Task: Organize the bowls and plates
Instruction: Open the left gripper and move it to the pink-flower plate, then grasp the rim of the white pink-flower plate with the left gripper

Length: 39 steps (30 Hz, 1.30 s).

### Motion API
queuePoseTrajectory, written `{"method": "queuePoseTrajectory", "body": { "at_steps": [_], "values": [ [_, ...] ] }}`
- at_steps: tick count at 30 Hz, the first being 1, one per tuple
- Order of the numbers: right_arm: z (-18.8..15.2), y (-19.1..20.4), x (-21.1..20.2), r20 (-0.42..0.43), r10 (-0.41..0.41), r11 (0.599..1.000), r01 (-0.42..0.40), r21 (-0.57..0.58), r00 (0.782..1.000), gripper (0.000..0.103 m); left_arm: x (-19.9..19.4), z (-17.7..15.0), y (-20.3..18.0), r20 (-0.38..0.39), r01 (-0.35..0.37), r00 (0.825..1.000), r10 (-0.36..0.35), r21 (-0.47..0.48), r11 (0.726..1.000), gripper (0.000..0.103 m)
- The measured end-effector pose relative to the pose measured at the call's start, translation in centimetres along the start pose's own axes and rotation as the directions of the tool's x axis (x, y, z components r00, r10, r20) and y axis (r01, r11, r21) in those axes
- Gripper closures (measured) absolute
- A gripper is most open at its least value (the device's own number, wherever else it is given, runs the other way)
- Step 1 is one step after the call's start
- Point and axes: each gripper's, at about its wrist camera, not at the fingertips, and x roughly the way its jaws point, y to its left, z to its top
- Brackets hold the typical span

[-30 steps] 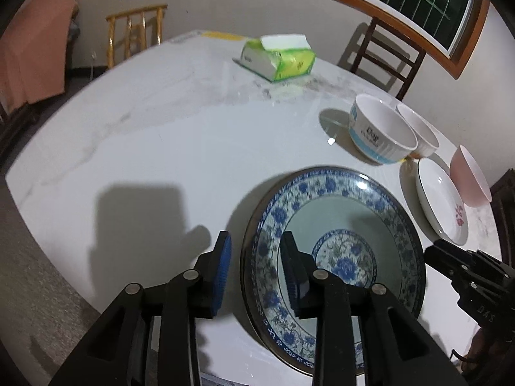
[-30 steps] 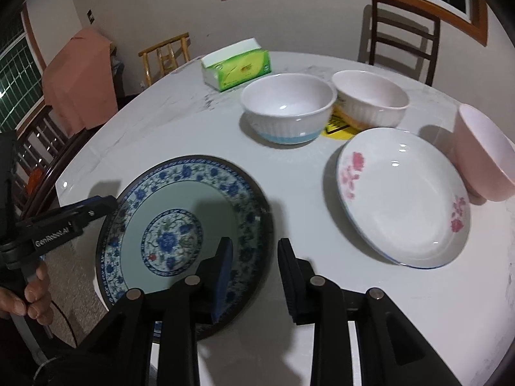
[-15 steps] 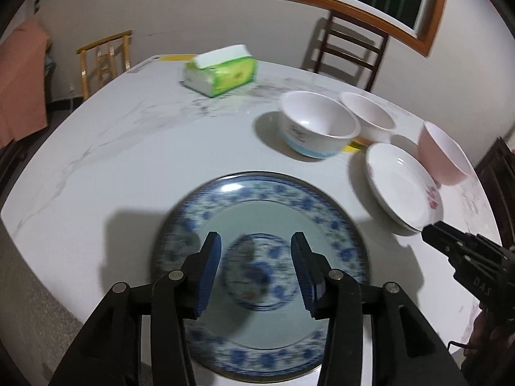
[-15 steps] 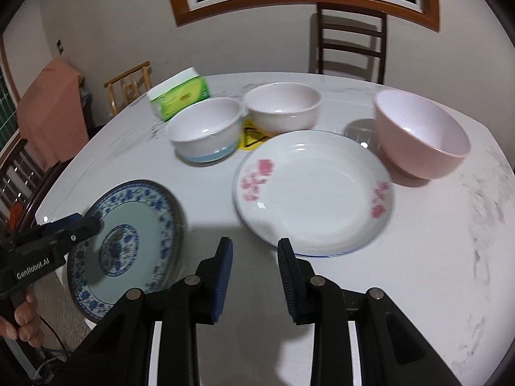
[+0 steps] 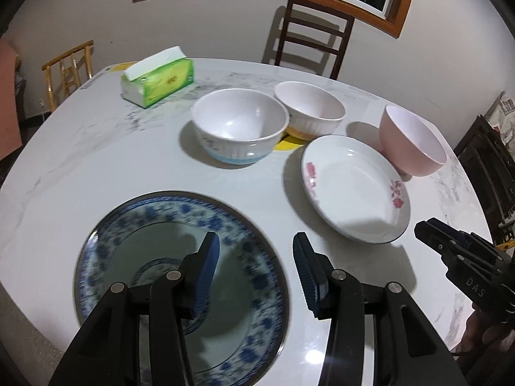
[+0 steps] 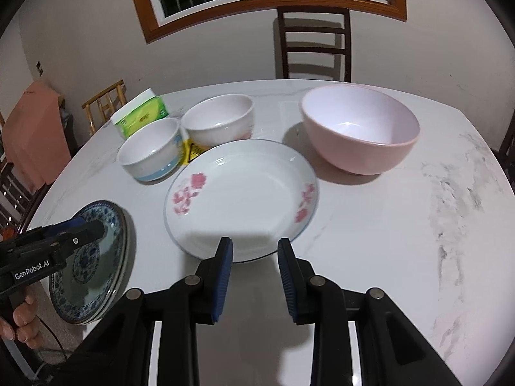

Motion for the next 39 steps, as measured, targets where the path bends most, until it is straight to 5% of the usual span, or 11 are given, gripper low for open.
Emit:
{"method": "queuePoseTrajectory", "body": {
  "at_steps": [28,39],
  "values": [
    [3.8,-6.8,8.0,-0.058,0.119,0.990,-0.113,0.089,0.991,0.074,9.6,5.1,-4.0,-0.130,0.095,0.987,-0.099,-0.039,0.995,0.062],
    [4.3,-6.9,9.6,-0.081,0.142,0.987,-0.135,0.081,0.987,0.089,11.3,5.4,-4.5,-0.161,0.113,0.980,-0.116,-0.026,0.993,0.081]
  ]
}}
